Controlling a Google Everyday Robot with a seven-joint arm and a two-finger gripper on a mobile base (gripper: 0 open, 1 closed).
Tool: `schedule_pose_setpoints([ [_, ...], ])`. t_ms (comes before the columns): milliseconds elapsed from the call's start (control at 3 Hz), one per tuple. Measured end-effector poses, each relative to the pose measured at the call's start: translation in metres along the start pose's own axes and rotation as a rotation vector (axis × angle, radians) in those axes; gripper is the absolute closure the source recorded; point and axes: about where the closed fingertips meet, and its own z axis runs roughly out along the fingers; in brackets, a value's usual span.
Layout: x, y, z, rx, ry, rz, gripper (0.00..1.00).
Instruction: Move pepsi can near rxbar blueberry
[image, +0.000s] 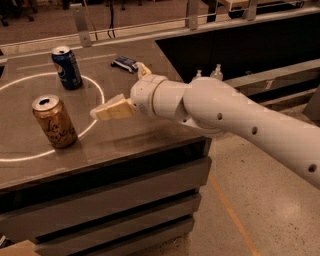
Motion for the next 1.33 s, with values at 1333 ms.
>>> schedule_pose_setpoints([
  [1333, 0.018, -0.013, 0.072, 0.053, -0.059, 0.022, 0.0],
])
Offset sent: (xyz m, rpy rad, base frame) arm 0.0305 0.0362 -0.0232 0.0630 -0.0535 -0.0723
